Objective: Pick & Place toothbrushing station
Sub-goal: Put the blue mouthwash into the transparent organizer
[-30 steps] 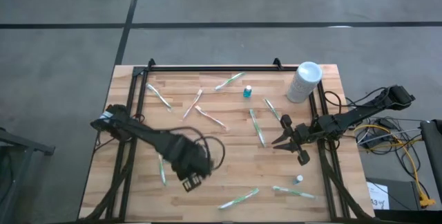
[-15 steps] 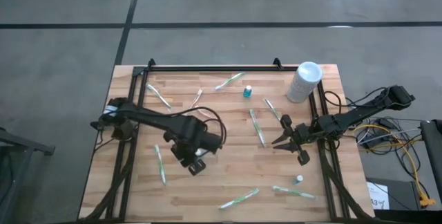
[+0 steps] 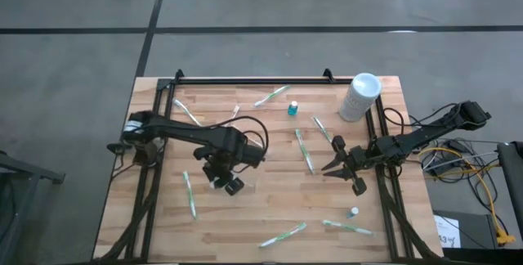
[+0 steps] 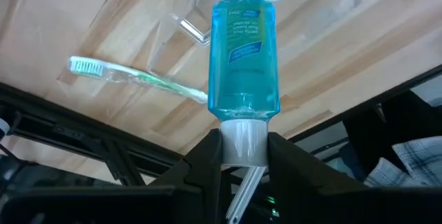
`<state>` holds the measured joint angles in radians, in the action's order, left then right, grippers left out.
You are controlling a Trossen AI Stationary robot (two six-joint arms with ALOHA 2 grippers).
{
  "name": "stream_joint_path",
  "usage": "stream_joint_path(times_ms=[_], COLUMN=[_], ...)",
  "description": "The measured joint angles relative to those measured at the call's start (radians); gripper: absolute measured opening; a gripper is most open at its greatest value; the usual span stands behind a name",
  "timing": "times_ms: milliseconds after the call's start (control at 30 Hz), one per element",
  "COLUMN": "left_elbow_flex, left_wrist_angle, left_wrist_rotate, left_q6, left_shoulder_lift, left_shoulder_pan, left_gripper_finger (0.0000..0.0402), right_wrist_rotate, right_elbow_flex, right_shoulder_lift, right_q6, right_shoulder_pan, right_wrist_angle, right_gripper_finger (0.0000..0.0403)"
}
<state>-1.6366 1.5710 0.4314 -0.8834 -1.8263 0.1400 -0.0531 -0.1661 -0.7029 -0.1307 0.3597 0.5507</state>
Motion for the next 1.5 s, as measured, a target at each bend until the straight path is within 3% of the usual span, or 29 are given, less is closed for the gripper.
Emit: stream_joint_path(times_ms=[833,1100,1500], left_elbow_flex=[0.094,0.190,0.145], left_wrist_angle=[-0.125,-0.164,-0.165], left_wrist_rotate=[-0.024,0.052,0.035], left_q6=[0.030,0.044,0.044], left_shoulder_lift=[-0.002,-0.002,-0.002], left_shoulder_pan=[-0.018,-0.034,-0.043], left_gripper_finger=[0.0104,0.0111,0.0135], right_wrist_rotate=[0.000,0.000,0.000], right_elbow_flex=[0.000,0.000,0.000], right_shoulder_lift=[0.000,0.000,0.000], right_q6=[0.000,0.000,0.000], right_shoulder_pan=[0.000,0.000,0.000], right_wrist_angle=[0.000,0.000,0.000], right_gripper_finger=[0.0068,0.0068,0.0068])
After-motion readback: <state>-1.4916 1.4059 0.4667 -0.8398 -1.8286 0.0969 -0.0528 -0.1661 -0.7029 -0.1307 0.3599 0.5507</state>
